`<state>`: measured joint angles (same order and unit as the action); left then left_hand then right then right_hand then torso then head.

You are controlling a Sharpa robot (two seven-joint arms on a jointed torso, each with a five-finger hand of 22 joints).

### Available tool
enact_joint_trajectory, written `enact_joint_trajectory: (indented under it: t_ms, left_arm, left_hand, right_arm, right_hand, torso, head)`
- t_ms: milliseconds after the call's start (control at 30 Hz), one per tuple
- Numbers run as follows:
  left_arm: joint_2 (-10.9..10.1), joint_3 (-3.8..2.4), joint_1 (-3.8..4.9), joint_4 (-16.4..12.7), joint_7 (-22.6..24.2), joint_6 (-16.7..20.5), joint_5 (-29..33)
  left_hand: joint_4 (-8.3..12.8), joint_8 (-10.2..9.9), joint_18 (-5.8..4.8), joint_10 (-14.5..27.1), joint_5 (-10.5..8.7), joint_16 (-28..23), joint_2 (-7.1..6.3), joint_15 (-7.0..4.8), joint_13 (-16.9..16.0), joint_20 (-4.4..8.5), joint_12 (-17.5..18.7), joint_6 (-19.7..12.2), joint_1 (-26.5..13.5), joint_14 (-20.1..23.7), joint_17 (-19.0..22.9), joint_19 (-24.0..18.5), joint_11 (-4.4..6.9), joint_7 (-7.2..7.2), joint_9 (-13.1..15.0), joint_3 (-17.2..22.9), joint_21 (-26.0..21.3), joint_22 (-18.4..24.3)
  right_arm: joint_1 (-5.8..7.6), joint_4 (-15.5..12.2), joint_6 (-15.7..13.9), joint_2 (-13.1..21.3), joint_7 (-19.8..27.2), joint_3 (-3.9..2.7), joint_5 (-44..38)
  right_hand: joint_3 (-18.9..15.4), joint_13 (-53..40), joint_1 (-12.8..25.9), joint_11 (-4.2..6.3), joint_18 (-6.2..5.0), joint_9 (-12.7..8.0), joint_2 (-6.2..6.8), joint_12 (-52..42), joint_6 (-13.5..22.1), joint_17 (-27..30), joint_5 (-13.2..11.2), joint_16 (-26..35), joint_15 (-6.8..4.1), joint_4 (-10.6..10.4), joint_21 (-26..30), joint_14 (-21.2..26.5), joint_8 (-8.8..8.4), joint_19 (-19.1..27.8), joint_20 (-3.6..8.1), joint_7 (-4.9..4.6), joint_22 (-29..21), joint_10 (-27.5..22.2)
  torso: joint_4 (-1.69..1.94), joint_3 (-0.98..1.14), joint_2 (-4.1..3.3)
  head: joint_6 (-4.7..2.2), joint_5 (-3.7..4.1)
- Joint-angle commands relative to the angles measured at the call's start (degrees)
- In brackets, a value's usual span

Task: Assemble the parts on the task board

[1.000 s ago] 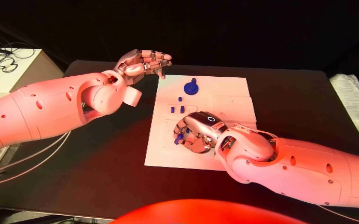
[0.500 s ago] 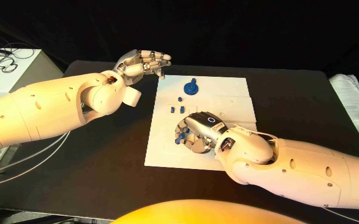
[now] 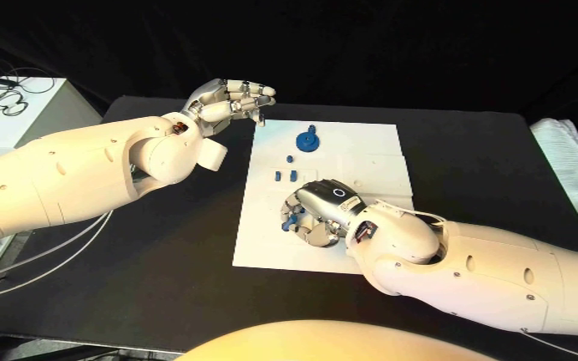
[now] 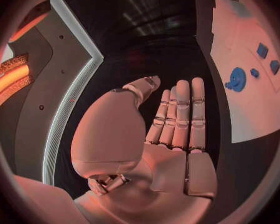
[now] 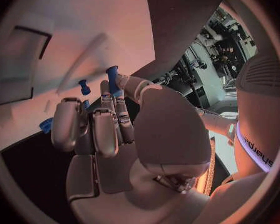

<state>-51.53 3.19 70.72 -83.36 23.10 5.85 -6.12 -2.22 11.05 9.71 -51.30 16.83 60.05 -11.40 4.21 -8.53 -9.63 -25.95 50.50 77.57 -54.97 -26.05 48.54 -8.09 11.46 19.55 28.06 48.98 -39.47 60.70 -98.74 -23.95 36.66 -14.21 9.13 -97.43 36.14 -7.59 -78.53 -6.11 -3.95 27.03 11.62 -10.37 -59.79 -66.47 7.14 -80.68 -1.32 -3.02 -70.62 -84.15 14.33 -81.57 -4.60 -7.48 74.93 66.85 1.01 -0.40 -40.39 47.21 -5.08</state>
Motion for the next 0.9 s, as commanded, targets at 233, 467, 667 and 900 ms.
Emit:
enact_joint_trajectory:
  t_ms: [233,467,667,900]
  left_arm:
    - [0.0,-0.04,0.03,-0.2,0.3,-0.8,0.1]
    - [0.0,-0.04,0.03,-0.2,0.2,-0.8,0.1]
    - [0.0,-0.04,0.03,-0.2,0.1,-0.8,0.1]
    - [0.0,-0.04,0.03,-0.2,0.0,-0.9,0.1]
  left_hand:
    - [0.0,-0.2,0.81,0.4,-0.27,-0.3,0.56,-0.10,0.1,-0.08,-0.2,0.3,-0.2,0.2,0.0,0.3,-0.03,-0.05,0.1,-0.4,-0.3,0.0]
    - [0.0,-0.2,0.81,0.4,-0.27,-0.3,0.56,-0.10,0.1,-0.08,-0.2,0.3,-0.2,0.2,0.0,0.3,-0.03,-0.05,0.1,-0.4,-0.3,0.0]
    - [0.0,-0.2,0.81,0.4,-0.27,-0.3,0.56,-0.10,0.1,-0.08,-0.2,0.3,-0.2,0.2,0.0,0.3,-0.03,-0.05,0.1,-0.4,-0.3,0.0]
    - [0.0,-0.2,0.81,0.4,-0.27,-0.3,0.56,-0.10,0.1,-0.08,-0.2,0.3,-0.2,0.2,0.0,0.3,-0.03,-0.05,0.1,-0.4,-0.3,0.0]
  right_arm:
    - [-0.13,1.0,4.0,-1.0,3.6,0.28,0.5]
    - [-0.13,1.1,3.1,-1.1,4.1,0.37,0.8]
    - [-0.13,1.1,1.9,-1.0,4.1,0.40,0.8]
    - [-0.14,0.9,-1.1,-0.6,4.3,0.41,1.3]
  right_hand:
    - [-1.9,1.4,2.7,0.71,-1.76,-1.0,3.18,2.4,3.1,4.6,1.3,2.3,1.98,0.1,6.9,0.8,-2.36,3.7,-1.56,-1.01,-3.7,-3.7]
    - [-2.5,1.6,2.8,0.45,-2.02,-1.2,3.37,2.3,3.6,5.4,1.6,2.5,2.26,0.4,8.2,1.4,-2.91,4.4,-1.91,-1.19,-4.4,-5.2]
    - [-4.1,1.8,2.6,-0.11,-2.94,-1.8,3.30,1.3,5.4,8.2,2.1,3.6,2.81,0.9,13.0,3.4,-4.52,7.0,-2.50,-1.44,-7.3,-9.0]
    - [-20.6,1.7,-3.9,-2.65,-5.76,-3.2,0.06,-4.4,9.3,24.8,3.3,9.2,5.21,-2.2,30.5,14.5,-8.39,15.9,-4.70,-0.69,-17.9,-22.9]
  torso:
    - [0.07,0.02,0.00]
    - [-0.01,0.06,0.05]
    - [-0.03,0.07,0.05]
    - [0.01,0.09,0.07]
  head:
    - [0.14,0.08]
    - [0.13,0.06]
    - [0.10,0.08]
    - [-0.12,0.35]
